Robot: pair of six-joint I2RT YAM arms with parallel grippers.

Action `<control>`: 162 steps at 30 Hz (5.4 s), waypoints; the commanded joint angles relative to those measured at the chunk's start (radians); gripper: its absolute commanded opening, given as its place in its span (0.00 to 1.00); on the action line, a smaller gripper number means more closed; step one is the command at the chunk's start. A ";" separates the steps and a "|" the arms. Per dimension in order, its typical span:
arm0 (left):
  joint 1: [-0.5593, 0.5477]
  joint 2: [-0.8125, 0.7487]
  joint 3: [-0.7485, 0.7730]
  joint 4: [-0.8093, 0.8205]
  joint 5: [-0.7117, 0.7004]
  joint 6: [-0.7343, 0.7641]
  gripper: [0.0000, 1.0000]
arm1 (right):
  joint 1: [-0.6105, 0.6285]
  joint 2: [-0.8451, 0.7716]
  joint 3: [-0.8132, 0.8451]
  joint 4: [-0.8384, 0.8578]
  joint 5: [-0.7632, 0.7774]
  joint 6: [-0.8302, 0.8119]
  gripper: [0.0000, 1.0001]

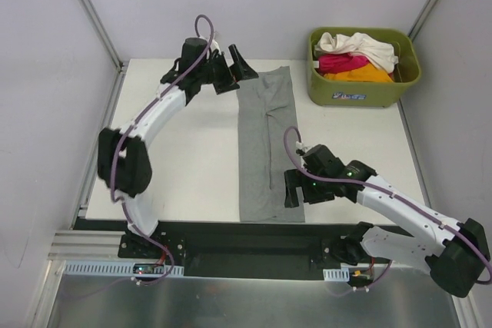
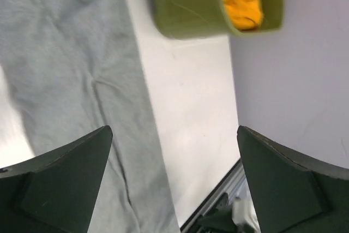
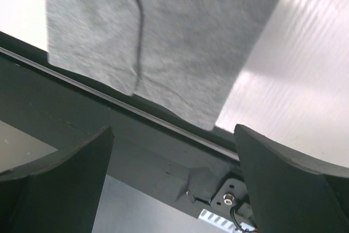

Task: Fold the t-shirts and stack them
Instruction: Fold the tshirt

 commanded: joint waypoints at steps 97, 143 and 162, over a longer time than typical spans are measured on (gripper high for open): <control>-0.091 -0.064 -0.216 -0.197 -0.158 0.225 0.00 | -0.365 0.632 0.565 0.404 0.086 -0.063 0.01; -0.204 -0.084 -0.607 -0.151 -0.206 0.085 0.38 | -0.389 0.518 0.126 0.362 -0.034 0.056 0.84; -0.253 -0.316 -0.797 -0.152 -0.191 0.090 0.00 | -0.348 0.370 0.007 0.399 -0.135 0.012 0.01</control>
